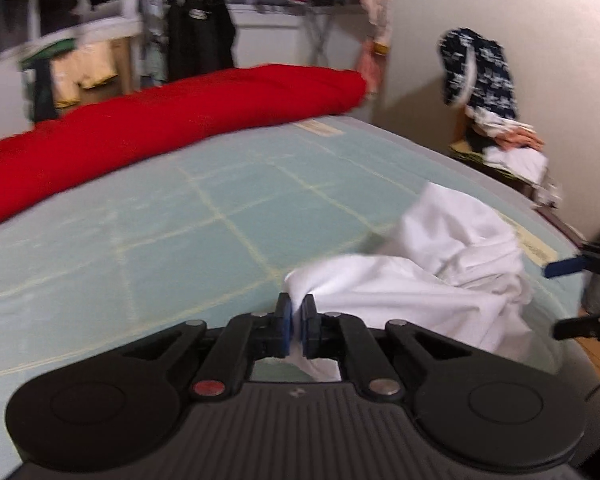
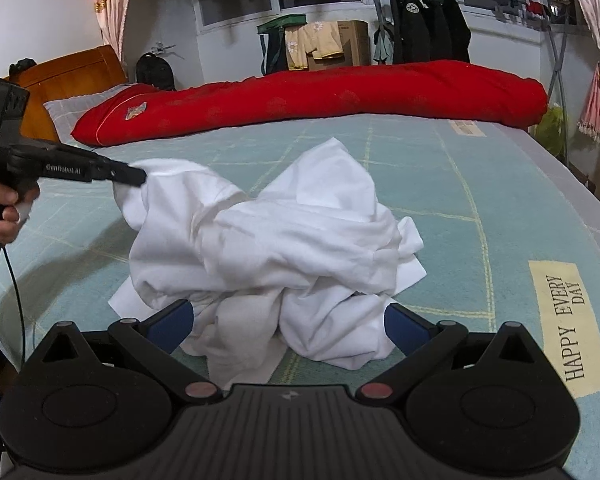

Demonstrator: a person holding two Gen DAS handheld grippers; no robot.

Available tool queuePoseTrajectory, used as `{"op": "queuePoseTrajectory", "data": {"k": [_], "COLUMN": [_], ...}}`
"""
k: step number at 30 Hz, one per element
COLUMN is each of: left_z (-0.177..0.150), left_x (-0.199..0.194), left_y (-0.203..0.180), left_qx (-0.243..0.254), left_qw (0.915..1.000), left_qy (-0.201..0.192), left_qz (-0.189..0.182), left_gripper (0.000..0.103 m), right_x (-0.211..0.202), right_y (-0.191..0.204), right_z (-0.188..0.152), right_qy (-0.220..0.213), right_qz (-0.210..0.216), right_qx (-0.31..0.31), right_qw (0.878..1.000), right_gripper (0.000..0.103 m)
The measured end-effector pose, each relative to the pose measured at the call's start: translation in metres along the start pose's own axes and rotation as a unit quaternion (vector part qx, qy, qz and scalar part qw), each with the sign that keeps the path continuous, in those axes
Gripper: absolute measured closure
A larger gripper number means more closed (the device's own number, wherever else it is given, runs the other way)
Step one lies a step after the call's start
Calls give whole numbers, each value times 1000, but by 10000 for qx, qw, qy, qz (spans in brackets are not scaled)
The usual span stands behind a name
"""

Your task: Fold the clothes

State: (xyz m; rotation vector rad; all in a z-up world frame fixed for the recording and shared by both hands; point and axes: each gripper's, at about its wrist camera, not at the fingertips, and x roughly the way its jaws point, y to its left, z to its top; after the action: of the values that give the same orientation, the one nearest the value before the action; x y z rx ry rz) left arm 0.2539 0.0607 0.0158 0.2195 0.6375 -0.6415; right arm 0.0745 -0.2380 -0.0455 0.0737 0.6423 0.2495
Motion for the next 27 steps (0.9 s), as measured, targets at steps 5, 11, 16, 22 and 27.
{"op": "queuePoseTrajectory", "data": {"k": [5, 11, 16, 22, 27], "left_z": [-8, -20, -33, -36, -30], "left_x": [-4, -17, -32, -27, -17], "left_y": [25, 71, 83, 47, 23], "left_qx": [-272, -938, -1433, -982, -725], "left_qw": [9973, 9864, 9852, 9944, 9972], "left_qy": [66, 110, 28, 149, 177], "left_qz": [674, 1347, 939, 356, 16], "left_gripper": [100, 103, 103, 86, 68], "right_x": [-2, -2, -1, 5, 19], "right_y": [3, 6, 12, 20, 25], "right_z": [0, -1, 1, 12, 30], "right_qy": [-7, 11, -7, -56, -259], "right_qz": [-29, -22, 5, -385, -1004], "right_qx": [-56, -92, -150, -624, -1403], "right_qw": [10000, 10000, 9999, 9973, 9847], "right_gripper": [0, 0, 0, 0, 0]}}
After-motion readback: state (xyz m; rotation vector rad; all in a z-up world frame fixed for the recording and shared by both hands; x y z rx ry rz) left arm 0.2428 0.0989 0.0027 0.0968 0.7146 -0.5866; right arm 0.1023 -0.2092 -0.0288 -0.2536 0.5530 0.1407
